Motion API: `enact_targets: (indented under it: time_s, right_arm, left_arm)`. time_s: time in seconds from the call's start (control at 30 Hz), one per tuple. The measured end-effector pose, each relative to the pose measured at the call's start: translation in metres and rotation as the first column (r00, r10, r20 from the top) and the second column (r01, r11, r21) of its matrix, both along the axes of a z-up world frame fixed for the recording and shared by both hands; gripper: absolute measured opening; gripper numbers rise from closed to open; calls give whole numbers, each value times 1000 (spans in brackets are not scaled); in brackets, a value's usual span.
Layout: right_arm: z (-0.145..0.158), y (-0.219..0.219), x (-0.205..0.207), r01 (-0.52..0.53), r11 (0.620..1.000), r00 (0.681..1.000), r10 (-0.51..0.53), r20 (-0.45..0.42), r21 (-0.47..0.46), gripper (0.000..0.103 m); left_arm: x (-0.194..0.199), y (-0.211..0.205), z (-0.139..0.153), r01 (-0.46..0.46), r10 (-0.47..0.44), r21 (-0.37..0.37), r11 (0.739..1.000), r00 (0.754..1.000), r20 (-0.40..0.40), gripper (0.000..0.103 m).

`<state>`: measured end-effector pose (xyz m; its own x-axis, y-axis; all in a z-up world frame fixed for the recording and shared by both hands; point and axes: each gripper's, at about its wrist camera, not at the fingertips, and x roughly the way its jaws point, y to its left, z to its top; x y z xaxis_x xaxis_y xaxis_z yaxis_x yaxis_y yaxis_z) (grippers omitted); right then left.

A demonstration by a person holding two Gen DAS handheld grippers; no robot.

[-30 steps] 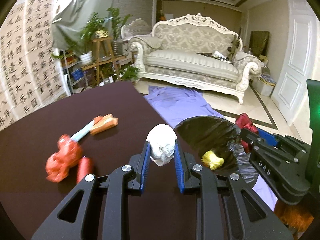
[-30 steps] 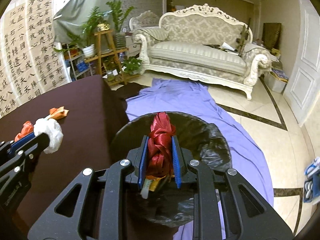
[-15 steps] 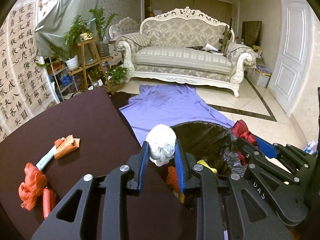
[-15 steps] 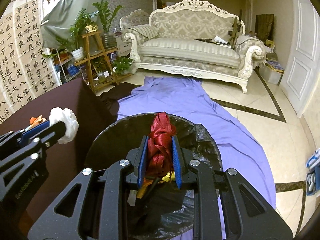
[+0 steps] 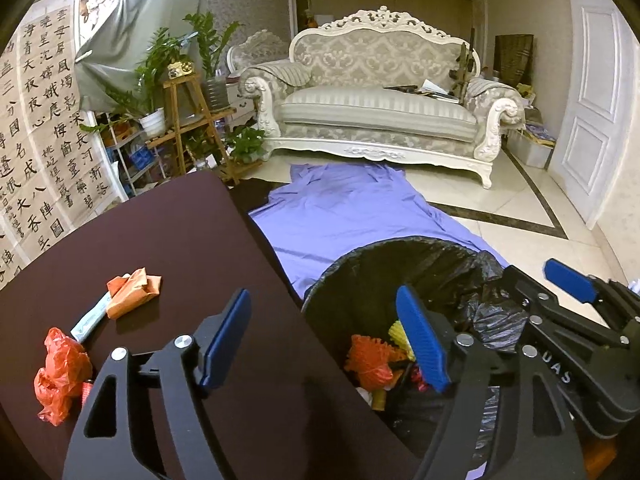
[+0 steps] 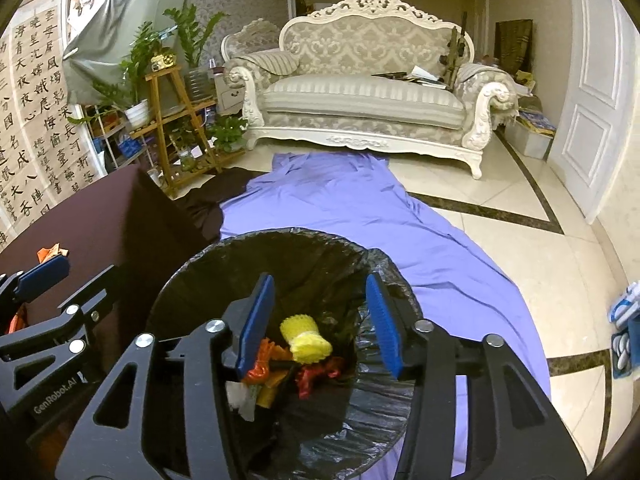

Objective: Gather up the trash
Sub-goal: 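Carry the white bag and red cloth over the bin and open both grippers, then return both tools to the table and grasp the red cylinder with the right gripper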

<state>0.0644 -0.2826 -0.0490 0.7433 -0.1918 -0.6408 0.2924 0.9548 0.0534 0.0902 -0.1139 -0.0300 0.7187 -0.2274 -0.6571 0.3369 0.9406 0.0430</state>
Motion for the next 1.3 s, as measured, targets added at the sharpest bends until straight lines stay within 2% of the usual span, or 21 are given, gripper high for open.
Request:
enact_targets:
  time_s: [0.1, 0.17, 0.3, 0.4, 0.6, 0.8, 1.1, 1.3]
  right_arm:
    - [2, 0, -1, 12, 1000, 1000, -12, -1, 1, 54]
    - [3, -1, -3, 18, 1000, 1000, -18, 0, 10, 60]
    - [5, 4, -7, 13, 1000, 1000, -13, 2, 16, 63]
    - [7, 13, -9, -2, 1000, 1000, 2, 4, 20, 70]
    - [12, 46, -7, -75, 996, 997, 75, 5, 37, 72]
    - [16, 89, -6, -165, 986, 986, 165, 3, 35, 72]
    - [26, 166, -4, -328, 945, 945, 328, -2, 18, 72]
    - [23, 224, -7, -444, 896, 895, 444, -31, 15, 72]
  left_arm:
    - [1, 6, 2, -8, 8, -5, 1000, 1000, -5, 74]
    - [0, 11, 4, -19, 19, -4, 1000, 1000, -7, 75]
    - [-6, 24, 8, -43, 43, -7, 999, 999, -7, 76]
    - [-13, 39, 12, -66, 66, 3, 998, 998, 3, 76]
    - [-24, 77, 23, -145, 144, 14, 989, 989, 35, 77]
    - [-36, 129, 28, -240, 240, -3, 971, 970, 28, 77]
    - [-56, 199, 25, -368, 368, 0, 930, 929, 22, 77]
    - [-64, 242, 15, -450, 450, 4, 893, 893, -4, 77]
